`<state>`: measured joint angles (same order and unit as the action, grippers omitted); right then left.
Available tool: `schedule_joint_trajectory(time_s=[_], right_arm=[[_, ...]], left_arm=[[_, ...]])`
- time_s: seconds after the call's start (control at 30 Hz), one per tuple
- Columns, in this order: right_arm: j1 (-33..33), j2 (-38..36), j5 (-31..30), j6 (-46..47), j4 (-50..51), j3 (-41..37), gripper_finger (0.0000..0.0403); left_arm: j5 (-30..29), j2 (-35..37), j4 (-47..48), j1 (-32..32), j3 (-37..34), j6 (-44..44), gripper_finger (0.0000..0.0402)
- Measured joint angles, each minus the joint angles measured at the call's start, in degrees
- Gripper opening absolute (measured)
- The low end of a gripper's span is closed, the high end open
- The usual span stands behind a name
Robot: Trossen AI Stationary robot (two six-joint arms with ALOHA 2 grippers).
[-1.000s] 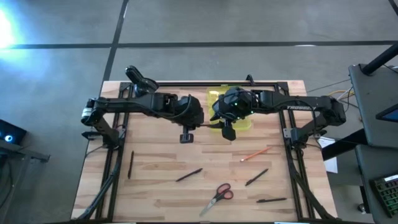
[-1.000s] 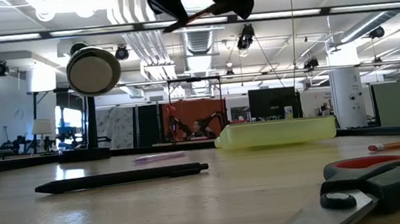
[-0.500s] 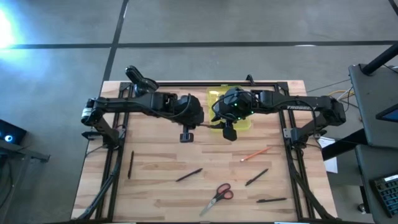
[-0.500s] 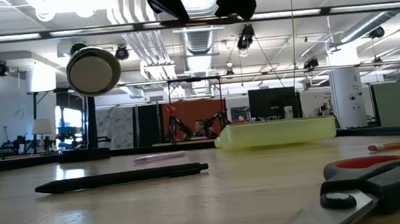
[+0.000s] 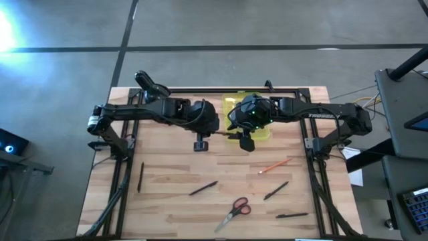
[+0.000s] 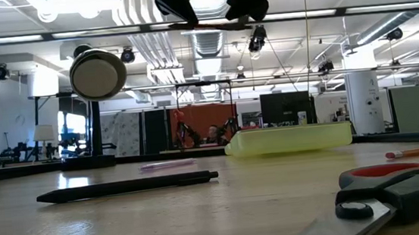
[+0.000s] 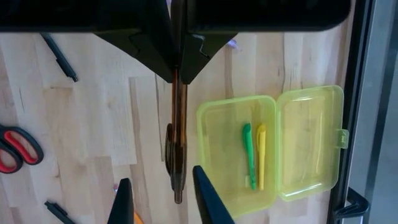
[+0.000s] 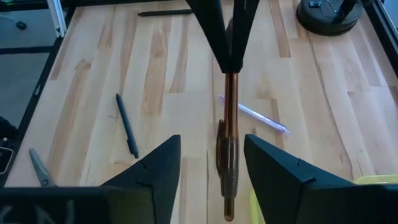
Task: Pick & place school supplies into a supply box
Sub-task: Put the brown pen into the supply box
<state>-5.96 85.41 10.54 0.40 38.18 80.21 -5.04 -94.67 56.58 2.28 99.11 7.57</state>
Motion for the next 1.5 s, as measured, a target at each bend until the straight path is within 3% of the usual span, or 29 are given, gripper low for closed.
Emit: schedule_joint_trajectory(time_s=[0.6,0.97,1.23,1.5], right_arm=[[-0.11,0.0,-2.06,0.96,-1.71,-1.27,0.0232],[-0.09,0.0,-2.11,2.0,-3.13,-2.73,0.0233],[-0.07,0.01,-1.96,4.7,-8.67,-8.33,0.0232],[-0.17,0.02,-1.64,6.71,-18.92,-15.81,0.0219]], left_arm=[[-0.02,0.02,-1.2,0.19,0.0,0.39,0.0001],[-0.02,0.04,-0.92,0.42,0.0,0.39,0.0],[-0.13,0.21,4.0,1.3,-0.26,-1.16,0.0],[-0.94,4.66,1.75,1.41,-8.13,-4.74,0.0]])
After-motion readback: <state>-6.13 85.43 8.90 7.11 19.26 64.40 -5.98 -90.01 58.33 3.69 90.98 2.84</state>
